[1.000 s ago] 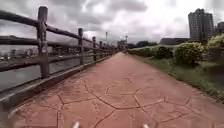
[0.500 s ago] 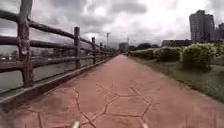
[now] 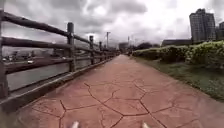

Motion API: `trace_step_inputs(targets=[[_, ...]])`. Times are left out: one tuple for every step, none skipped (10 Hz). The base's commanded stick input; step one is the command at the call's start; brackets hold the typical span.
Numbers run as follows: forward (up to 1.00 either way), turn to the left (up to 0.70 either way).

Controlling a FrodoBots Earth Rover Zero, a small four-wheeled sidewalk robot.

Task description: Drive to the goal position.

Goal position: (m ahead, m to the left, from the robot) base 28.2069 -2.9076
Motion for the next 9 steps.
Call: trace_step_inputs(targets=[[1.00, -0.21], [1.00, 0.00], [1.00, 0.00], [1.00, 0.00], [1.00, 0.00], [1.00, 0.00], [1.00, 0.00], [1.00, 0.00], [1.00, 0.00]])
